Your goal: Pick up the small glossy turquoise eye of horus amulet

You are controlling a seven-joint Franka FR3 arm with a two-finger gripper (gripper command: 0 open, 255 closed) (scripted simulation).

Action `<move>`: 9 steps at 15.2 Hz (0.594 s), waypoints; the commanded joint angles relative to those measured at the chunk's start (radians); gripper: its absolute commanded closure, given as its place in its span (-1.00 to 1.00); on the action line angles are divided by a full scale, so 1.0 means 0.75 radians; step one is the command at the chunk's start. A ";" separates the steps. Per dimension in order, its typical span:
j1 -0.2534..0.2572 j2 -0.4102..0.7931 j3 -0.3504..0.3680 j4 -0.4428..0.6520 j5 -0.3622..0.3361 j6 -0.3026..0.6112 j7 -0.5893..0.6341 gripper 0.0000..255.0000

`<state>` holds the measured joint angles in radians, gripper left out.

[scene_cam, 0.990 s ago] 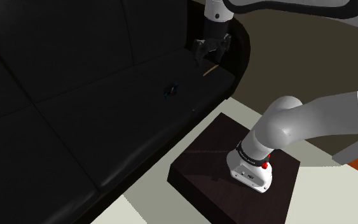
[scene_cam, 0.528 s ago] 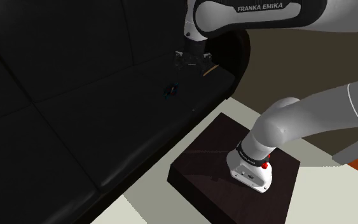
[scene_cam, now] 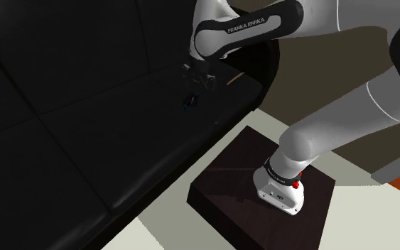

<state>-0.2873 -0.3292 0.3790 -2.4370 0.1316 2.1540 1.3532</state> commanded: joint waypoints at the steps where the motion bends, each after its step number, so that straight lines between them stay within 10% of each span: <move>1: -0.050 0.105 0.031 0.027 -0.018 0.100 0.181 -1.00; 9: -0.076 0.224 0.056 -0.015 -0.056 0.267 0.292 -1.00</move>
<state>-0.3439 -0.1697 0.4193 -2.4396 0.0922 2.3368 1.5693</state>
